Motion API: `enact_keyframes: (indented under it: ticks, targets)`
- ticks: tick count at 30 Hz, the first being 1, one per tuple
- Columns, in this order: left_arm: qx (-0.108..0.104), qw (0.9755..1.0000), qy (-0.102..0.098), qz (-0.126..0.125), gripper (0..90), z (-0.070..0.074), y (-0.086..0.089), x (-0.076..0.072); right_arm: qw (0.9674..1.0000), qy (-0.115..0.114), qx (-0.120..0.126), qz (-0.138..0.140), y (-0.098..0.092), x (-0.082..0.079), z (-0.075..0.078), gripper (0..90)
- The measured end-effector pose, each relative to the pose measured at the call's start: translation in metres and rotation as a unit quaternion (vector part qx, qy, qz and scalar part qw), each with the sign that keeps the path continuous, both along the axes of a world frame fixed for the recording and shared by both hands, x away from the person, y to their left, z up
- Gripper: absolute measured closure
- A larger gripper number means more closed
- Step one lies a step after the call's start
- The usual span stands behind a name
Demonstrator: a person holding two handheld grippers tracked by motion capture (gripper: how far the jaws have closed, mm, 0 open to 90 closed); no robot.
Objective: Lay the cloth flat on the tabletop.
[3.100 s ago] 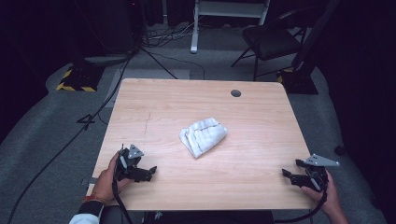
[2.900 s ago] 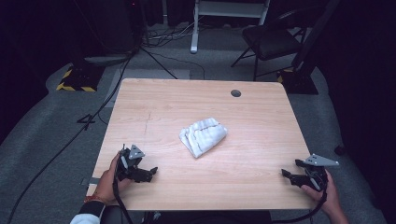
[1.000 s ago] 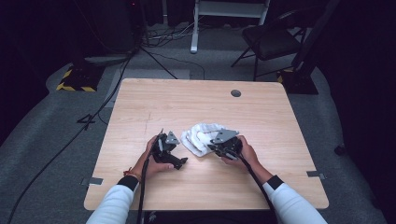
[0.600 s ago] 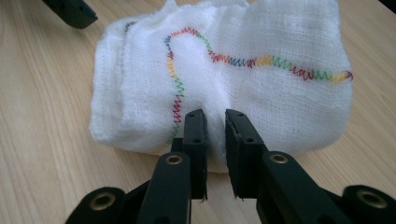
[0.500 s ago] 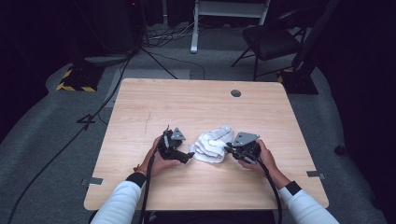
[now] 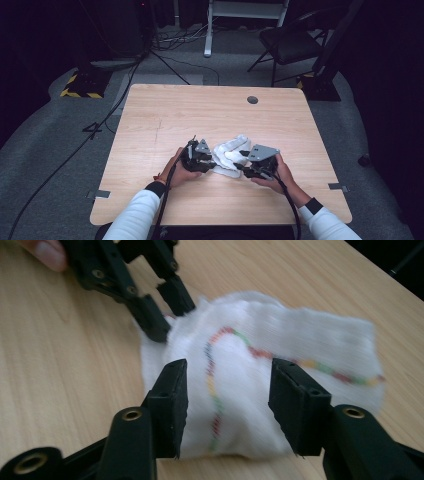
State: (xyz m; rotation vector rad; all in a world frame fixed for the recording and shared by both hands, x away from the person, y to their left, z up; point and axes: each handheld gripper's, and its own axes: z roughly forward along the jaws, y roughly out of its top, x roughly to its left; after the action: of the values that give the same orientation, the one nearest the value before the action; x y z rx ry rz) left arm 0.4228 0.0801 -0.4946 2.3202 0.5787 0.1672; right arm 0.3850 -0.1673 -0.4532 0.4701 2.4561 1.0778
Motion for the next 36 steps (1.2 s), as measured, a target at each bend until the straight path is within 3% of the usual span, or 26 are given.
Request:
enact_keyframes:
  ticks: [3,4,6,7,8,9,10,13,16,21,24,27,30,31,36]
  targets:
    - [0.012,0.9998,-0.009,-0.01,74.2,0.002,-0.002,-0.003,0.9998,-0.002,-0.018,0.011,0.011,-0.002,-0.004,48.5]
    - [0.016,0.9997,-0.012,-0.014,75.3,0.002,-0.002,-0.004,0.9988,-0.006,-0.049,0.007,0.018,-0.001,-0.011,53.9]
    - [0.023,0.9995,-0.015,-0.018,77.6,0.003,-0.001,-0.006,0.9979,-0.006,-0.065,0.003,0.017,0.002,-0.018,62.0]
    - [0.022,0.9995,-0.016,-0.019,78.2,0.003,0.0,-0.006,0.9977,-0.005,-0.067,0.002,0.014,0.003,-0.019,67.5]
    - [0.022,0.9995,-0.016,-0.019,78.3,0.003,0.0,-0.006,0.9977,-0.005,-0.067,0.002,0.014,0.003,-0.019,67.5]
    - [0.022,0.9994,-0.018,-0.02,78.7,0.003,0.0,-0.006,0.9978,-0.004,-0.065,-0.006,0.007,0.004,-0.019,76.5]
    - [0.023,0.9994,-0.017,-0.02,78.9,0.003,0.001,-0.007,0.9979,-0.006,-0.063,-0.013,0.004,0.005,-0.018,79.5]
    - [0.027,0.9993,-0.017,-0.02,79.3,0.004,0.002,-0.008,0.9978,-0.005,-0.061,-0.024,-0.003,0.005,-0.016,82.6]
    - [0.025,0.9994,-0.01,-0.023,79.3,0.005,0.004,-0.011,0.9978,0.005,-0.051,-0.041,-0.023,0.007,-0.012,84.6]
    - [0.015,0.9994,0.0,-0.031,78.0,0.005,0.002,-0.02,0.9977,0.023,-0.028,-0.058,-0.046,0.005,-0.008,84.6]
    - [0.017,0.9993,0.0,-0.034,74.9,0.005,0.0,-0.023,0.9972,0.03,-0.028,-0.062,-0.052,0.002,-0.01,84.2]
    - [0.018,0.9992,-0.004,-0.036,69.7,0.007,-0.002,-0.026,0.9954,0.054,-0.034,-0.072,-0.066,-0.007,-0.019,78.6]
    - [0.019,0.9995,-0.007,-0.024,64.1,0.008,0.0,-0.027,0.9941,0.054,-0.035,-0.088,-0.074,-0.012,-0.021,71.7]
    - [0.015,0.9997,-0.007,-0.017,55.2,0.009,0.001,-0.027,0.9928,0.057,-0.032,-0.101,-0.083,-0.015,-0.022,66.2]
    - [-0.014,0.9997,-0.012,0.014,38.2,0.018,0.006,-0.03,0.9908,0.063,-0.02,-0.117,-0.102,-0.021,-0.021,54.6]
